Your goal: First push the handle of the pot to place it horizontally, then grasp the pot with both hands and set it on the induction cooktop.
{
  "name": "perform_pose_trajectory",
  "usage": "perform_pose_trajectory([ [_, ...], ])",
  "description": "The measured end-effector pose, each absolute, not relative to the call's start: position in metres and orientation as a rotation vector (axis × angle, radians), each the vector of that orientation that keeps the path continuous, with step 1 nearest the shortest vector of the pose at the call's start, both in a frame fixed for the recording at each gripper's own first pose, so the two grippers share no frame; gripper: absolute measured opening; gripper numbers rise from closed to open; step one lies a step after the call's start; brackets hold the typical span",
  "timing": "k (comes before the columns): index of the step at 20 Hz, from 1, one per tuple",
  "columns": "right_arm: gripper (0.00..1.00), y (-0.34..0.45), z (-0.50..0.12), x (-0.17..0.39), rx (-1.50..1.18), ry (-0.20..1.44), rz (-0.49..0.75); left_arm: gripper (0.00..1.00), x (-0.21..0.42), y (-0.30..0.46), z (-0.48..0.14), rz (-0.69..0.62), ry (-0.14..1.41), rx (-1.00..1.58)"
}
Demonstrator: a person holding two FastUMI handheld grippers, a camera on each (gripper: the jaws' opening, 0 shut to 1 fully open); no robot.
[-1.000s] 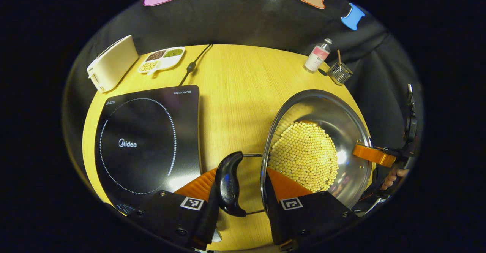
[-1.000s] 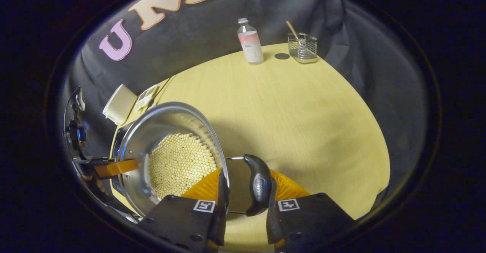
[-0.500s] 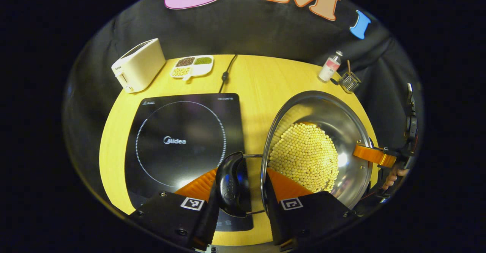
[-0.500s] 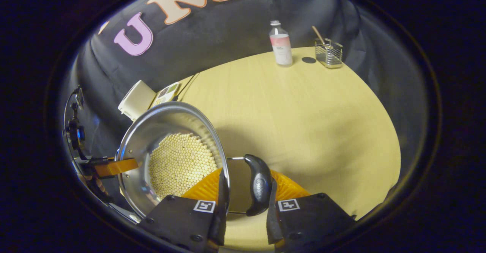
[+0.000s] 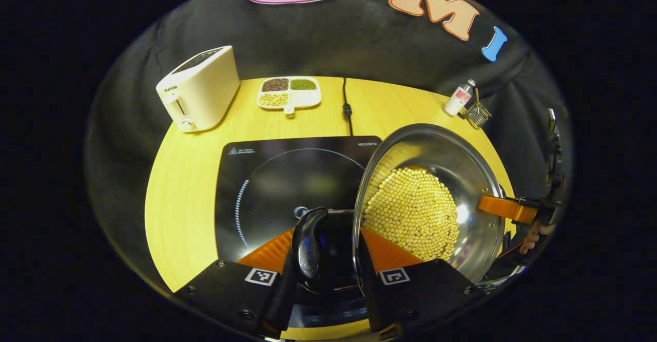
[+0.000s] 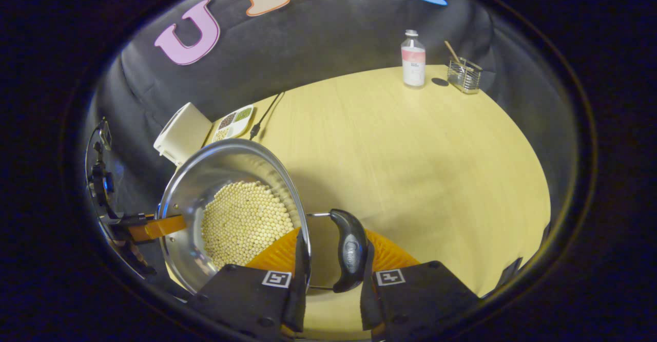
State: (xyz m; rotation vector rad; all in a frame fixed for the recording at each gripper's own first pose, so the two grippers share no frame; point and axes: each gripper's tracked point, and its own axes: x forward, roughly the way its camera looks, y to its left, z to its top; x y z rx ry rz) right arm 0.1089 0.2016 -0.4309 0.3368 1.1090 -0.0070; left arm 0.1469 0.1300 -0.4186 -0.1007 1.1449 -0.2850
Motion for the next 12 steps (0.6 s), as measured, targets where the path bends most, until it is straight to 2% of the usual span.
perform_pose_trajectory([
  [6,0.45,0.258,-0.426,0.113,0.307,1.123,-0.034,0.57,0.157,0.182,-0.428,-0.304,1.128,-0.115],
  [7,0.38,0.265,-0.426,0.113,0.305,1.129,-0.036,0.58,0.159,0.189,-0.429,-0.304,1.124,-0.115],
  [8,0.45,0.27,-0.425,0.116,0.303,1.128,-0.039,0.58,0.162,0.193,-0.429,-0.304,1.117,-0.116],
  [11,0.45,0.286,-0.424,0.122,0.302,1.126,-0.044,0.57,0.169,0.209,-0.43,-0.299,1.093,-0.117],
  [12,0.38,0.291,-0.424,0.124,0.303,1.123,-0.045,0.58,0.172,0.214,-0.431,-0.297,1.084,-0.114],
])
